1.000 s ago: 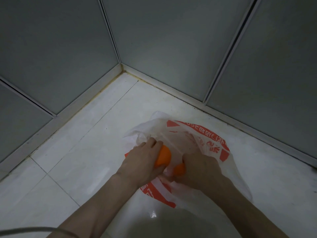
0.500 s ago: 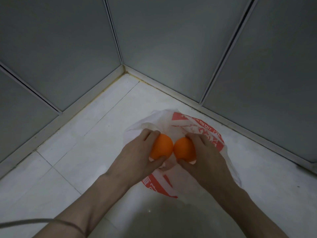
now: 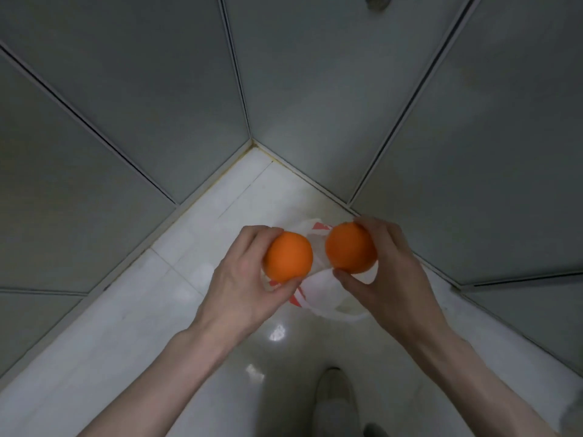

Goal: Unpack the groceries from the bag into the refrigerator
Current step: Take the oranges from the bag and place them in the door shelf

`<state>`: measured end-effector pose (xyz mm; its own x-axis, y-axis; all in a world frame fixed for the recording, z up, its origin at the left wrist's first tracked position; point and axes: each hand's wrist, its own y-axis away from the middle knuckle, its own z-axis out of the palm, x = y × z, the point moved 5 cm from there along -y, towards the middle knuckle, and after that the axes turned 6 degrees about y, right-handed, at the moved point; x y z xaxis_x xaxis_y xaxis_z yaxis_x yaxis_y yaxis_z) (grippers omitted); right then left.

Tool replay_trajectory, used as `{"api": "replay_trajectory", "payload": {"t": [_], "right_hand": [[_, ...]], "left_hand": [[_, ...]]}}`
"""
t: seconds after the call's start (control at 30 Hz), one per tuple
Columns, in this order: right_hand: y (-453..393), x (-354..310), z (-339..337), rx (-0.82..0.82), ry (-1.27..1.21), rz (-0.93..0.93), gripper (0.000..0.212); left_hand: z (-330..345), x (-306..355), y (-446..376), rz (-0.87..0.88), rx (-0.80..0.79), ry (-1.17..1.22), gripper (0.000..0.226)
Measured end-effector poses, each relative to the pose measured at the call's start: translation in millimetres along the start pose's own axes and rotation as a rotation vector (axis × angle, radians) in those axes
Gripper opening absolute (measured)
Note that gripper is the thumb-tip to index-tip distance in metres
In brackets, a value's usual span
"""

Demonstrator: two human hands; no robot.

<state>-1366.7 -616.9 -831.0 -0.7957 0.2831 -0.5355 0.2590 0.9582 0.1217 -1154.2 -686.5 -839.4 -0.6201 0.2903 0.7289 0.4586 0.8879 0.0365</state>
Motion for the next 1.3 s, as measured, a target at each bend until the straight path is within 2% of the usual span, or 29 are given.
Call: {"api": "replay_trajectory", "payload": {"t": [0.13,0.23,0.33,0.6,0.87,1.3], "right_hand": [[25,-92,-115,0.037,0.031,-0.060,0.076],[42,-155,-199,0.053,-0.039,-0.061,0.082],[57,-213,-273,0.107,-0.114,-0.069,0.078],[103,-336,-408,0.192,-0.242,-0.141,0.080],[142,-410,-457,0.165,-0.370,-0.249,0.079],[154,-511,-436,-0.249,-0.600,-0.526,0.071]], "left_hand": [[-104,96,22,-0.008,0.057,0.050,0.071],[-189,163,38,-0.030,0.132,0.099,0.072],[-266,218,53,-0.024,0.203,0.129,0.072],[-420,330,109,0.013,0.383,0.148,0.071],[-493,390,178,-0.001,0.518,0.173,0.082],[-540,417,277,-0.165,0.863,0.117,0.069]]}}
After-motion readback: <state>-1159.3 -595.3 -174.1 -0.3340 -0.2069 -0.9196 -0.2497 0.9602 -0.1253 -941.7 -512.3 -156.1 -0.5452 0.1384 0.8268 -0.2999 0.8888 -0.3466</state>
